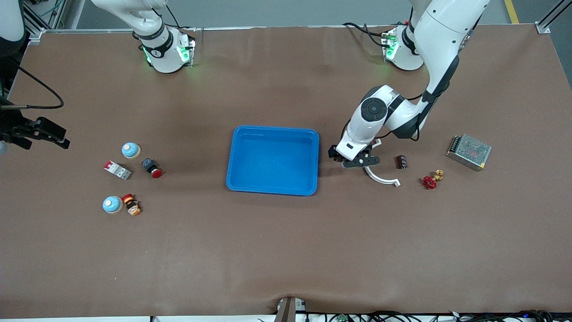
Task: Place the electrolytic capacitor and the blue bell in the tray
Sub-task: 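Move the left gripper down over the brown capacitor beside the tray, then lift the capacitor over the tray while the right gripper reaches the bell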
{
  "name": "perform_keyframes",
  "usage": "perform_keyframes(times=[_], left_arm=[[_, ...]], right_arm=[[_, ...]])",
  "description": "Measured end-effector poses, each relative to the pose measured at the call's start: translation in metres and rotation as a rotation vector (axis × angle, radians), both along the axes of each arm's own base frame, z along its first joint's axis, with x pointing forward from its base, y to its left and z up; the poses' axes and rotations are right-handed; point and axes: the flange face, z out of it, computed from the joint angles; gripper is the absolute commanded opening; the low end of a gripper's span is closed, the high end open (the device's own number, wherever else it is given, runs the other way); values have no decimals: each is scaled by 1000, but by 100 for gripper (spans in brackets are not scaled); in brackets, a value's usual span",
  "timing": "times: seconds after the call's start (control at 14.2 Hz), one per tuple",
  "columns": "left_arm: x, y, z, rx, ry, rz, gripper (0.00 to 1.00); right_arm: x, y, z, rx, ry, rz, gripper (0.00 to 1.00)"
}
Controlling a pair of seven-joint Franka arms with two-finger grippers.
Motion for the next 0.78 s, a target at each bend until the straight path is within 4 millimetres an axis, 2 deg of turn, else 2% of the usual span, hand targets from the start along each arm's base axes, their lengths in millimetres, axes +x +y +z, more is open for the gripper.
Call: perform_keyframes(times=[0.35,0.63,0.7,0.78], left_arm=[[-2,1,-2,3,6,9,97],[-6,0,-5,9,12,0,95],[-8,-1,-5,13,11,-10,92],[-9,-1,-6,17,8,-22,77]], right_arm=[[-19,17,-63,6,211,32,100],[-45,13,-109,-44,170,69,100],[-54,12,-120,-47,166,87,100],[-62,11,-130,-46,170,97,100]])
